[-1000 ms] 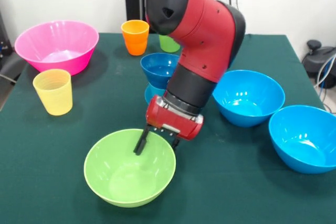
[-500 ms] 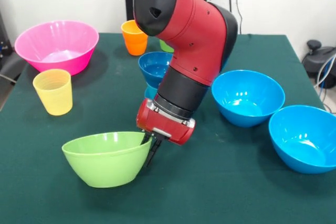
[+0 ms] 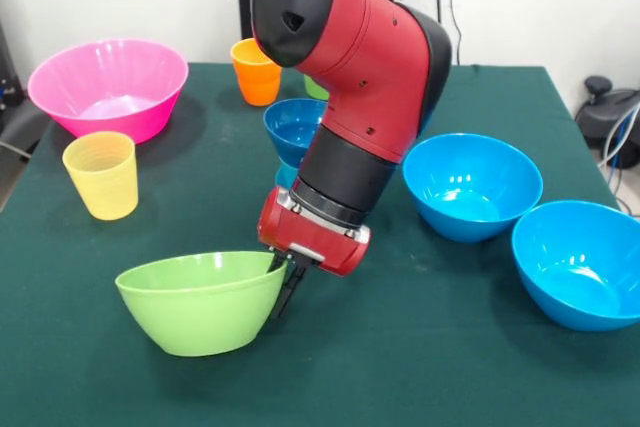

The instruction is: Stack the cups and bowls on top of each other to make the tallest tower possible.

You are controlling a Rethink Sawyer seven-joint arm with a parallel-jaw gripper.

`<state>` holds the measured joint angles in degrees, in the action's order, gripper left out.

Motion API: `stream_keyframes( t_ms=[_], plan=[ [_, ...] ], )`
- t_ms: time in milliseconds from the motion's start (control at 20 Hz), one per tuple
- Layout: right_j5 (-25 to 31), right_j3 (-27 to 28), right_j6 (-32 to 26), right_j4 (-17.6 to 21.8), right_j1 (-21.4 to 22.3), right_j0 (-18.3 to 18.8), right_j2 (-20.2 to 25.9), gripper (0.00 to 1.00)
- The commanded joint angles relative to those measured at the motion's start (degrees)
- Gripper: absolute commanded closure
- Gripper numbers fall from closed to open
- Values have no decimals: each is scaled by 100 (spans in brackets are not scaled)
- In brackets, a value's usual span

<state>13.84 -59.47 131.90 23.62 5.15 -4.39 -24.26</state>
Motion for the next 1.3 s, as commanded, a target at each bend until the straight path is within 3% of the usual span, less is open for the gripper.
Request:
stream_keyframes(
  t_ms=[50, 100, 300, 400, 650, 1050, 1300],
  plan=[
    [742, -108, -254, -198, 256, 68, 911, 100],
    [915, -162, -400, -218, 364, 103, 989, 100],
    [2561, -479, -1258, -634, 1046, 410, 1588, 100],
    [2994, -458, -1550, -695, 1246, 503, 1741, 100],
    [3370, -455, -1784, -612, 1477, 627, 1902, 100],
    [3421, -639, -1598, -372, 1681, 699, 2029, 100],
    [4015, -643, -1557, -332, 1851, 610, 1831, 100]
  ],
)
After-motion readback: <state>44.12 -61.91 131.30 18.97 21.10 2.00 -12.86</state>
